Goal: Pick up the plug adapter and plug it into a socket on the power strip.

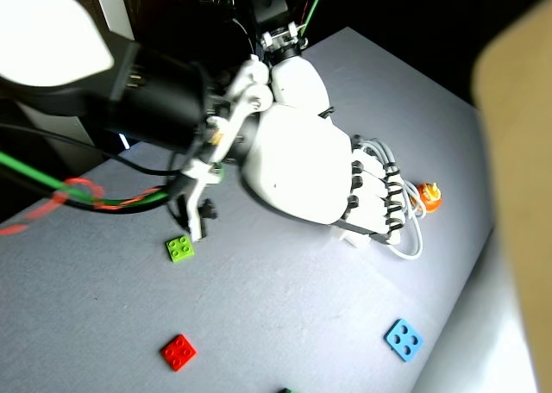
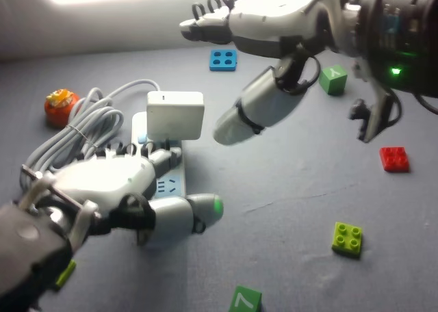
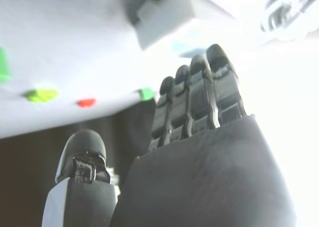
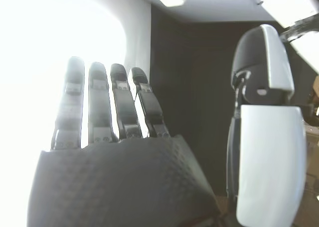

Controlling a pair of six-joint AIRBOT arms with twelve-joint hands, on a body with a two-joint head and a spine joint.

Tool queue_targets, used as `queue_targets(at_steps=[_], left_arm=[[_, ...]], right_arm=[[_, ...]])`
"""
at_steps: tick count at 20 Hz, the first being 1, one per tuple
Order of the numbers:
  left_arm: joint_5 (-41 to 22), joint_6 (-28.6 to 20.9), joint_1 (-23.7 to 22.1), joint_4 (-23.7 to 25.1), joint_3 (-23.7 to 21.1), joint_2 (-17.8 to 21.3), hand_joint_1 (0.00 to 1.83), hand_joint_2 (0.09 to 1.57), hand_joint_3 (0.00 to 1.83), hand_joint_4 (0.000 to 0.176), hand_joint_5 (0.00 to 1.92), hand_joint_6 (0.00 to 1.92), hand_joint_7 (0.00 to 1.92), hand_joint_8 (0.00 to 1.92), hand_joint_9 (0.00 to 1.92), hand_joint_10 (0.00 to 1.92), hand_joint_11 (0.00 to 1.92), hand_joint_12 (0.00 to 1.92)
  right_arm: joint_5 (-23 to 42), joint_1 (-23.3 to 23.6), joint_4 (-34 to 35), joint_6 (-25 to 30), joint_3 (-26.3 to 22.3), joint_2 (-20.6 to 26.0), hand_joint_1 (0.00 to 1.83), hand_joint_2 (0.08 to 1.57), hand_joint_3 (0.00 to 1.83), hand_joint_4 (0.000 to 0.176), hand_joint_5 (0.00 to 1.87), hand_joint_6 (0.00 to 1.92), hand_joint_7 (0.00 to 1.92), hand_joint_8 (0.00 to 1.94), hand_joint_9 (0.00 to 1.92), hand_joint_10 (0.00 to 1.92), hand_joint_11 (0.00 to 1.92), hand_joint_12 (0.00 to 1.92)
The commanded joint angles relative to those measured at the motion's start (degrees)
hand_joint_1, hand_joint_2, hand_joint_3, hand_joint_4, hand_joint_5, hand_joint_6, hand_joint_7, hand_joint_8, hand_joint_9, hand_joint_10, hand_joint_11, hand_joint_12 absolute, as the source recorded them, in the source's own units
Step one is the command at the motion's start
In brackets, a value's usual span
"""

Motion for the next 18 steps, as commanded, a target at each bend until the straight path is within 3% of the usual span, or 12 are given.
queue_targets(at_steps=[1, 3, 5, 6, 7, 8, 10, 12, 14, 15, 16, 18], left_arm=[[-0.6, 0.3, -1.0, 3.3, 0.0, 0.9, 0.11, 1.17, 0.00, 0.000, 0.23, 0.02, 0.35, 0.03, 0.31, 0.05, 0.00, 0.65], [2.0, 1.0, -2.9, 3.3, 0.1, 2.1, 0.23, 1.13, 0.02, 0.000, 0.35, 0.14, 0.36, 0.25, 0.28, 0.37, 0.00, 0.78], [4.9, 1.7, -4.6, 3.3, -0.2, 4.0, 0.31, 1.13, 0.00, 0.000, 0.05, 1.42, 0.04, 1.39, 0.03, 1.43, 0.00, 1.46], [6.1, 1.9, -5.3, 3.3, -0.2, 4.9, 0.41, 1.10, 0.00, 0.000, 0.01, 1.82, 0.01, 1.81, 0.01, 1.82, 0.00, 1.83], [7.3, 2.6, -6.4, 3.3, -0.3, 5.8, 0.42, 1.10, 0.00, 0.000, 0.03, 1.90, 0.01, 1.90, 0.02, 1.90, 0.03, 1.90], [8.3, 3.2, -7.3, 3.3, -0.3, 6.6, 0.48, 1.12, 0.00, 0.000, 0.07, 1.92, 0.04, 1.92, 0.05, 1.92, 0.09, 1.92], [10.6, 5.0, -9.5, 3.3, 0.0, 8.0, 0.39, 1.16, 0.01, 0.000, 0.21, 1.92, 0.25, 1.92, 0.21, 1.92, 0.20, 1.92], [12.3, 7.3, -11.4, 3.3, 0.2, 9.1, 0.21, 1.22, 0.01, 0.000, 0.83, 1.69, 0.94, 1.77, 0.74, 1.92, 0.38, 1.92], [14.3, 10.1, -13.8, 3.3, 0.8, 10.2, 0.29, 1.19, 0.00, 0.000, 1.31, 1.91, 1.40, 1.92, 1.37, 1.92, 1.24, 1.92], [14.8, 11.4, -14.5, 3.3, 0.9, 10.5, 0.35, 1.18, 0.00, 0.117, 1.39, 1.92, 1.49, 1.92, 1.49, 1.92, 1.44, 1.92], [15.2, 12.7, -15.5, 3.3, 1.1, 10.8, 0.35, 1.18, 0.00, 0.164, 1.42, 1.92, 1.53, 1.92, 1.53, 1.92, 1.50, 1.92], [16.1, 14.6, -17.0, 3.3, 1.3, 11.0, 0.26, 1.30, 0.02, 0.176, 1.44, 1.92, 1.57, 1.92, 1.56, 1.92, 1.53, 1.92]], right_arm=[[3.7, 1.0, -1.3, -1.7, -0.6, 0.4, 0.56, 0.85, 0.00, 0.000, 0.13, 0.01, 0.16, 0.01, 0.13, 0.01, 0.00, 0.38], [3.3, 1.5, -1.3, -5.1, -1.5, 1.0, 0.51, 0.87, 0.00, 0.000, 0.15, 0.02, 0.22, 0.02, 0.21, 0.03, 0.00, 0.49], [2.6, 1.7, -1.3, -5.4, -1.8, 1.3, 0.49, 0.87, 0.00, 0.000, 0.23, 0.06, 0.34, 0.08, 0.35, 0.11, 0.00, 0.76], [2.5, 1.7, -1.2, -5.5, -1.9, 1.5, 0.47, 0.84, 0.00, 0.000, 0.13, 0.57, 0.09, 1.09, 0.07, 1.31, 0.00, 1.31], [2.4, 1.6, -1.2, -5.6, -2.3, 2.1, 0.48, 0.83, 0.00, 0.000, 0.03, 1.37, 0.02, 1.75, 0.01, 1.80, 0.00, 1.79], [2.5, 1.5, -1.2, -5.7, -2.6, 2.6, 0.44, 0.83, 0.00, 0.000, 0.00, 1.81, 0.00, 1.90, 0.03, 1.90, 0.00, 1.90], [2.6, 1.2, -1.1, -6.8, -3.3, 3.6, 0.45, 0.84, 0.00, 0.000, 0.00, 1.92, 0.02, 1.94, 0.12, 1.92, 0.14, 1.92], [2.6, 1.1, -1.1, -6.9, -3.8, 4.3, 0.43, 0.87, 0.01, 0.000, 0.14, 1.92, 0.16, 1.94, 0.25, 1.92, 0.39, 1.92], [2.5, 0.8, -1.1, -6.9, -4.3, 5.1, 0.34, 0.90, 0.00, 0.000, 0.44, 1.92, 0.54, 1.94, 0.61, 1.92, 0.78, 1.92], [2.5, 0.7, -1.1, -6.9, -4.4, 5.3, 0.32, 0.92, 0.00, 0.000, 0.61, 1.92, 0.76, 1.94, 0.84, 1.92, 1.01, 1.92], [2.4, 0.6, -1.1, -7.1, -4.6, 5.5, 0.29, 0.96, 0.01, 0.000, 0.99, 1.92, 1.15, 1.94, 1.21, 1.92, 1.31, 1.92], [2.9, 0.5, -1.1, -7.9, -5.0, 6.0, 0.14, 1.06, 0.01, 0.007, 1.43, 1.92, 1.52, 1.94, 1.51, 1.92, 1.45, 1.92]])
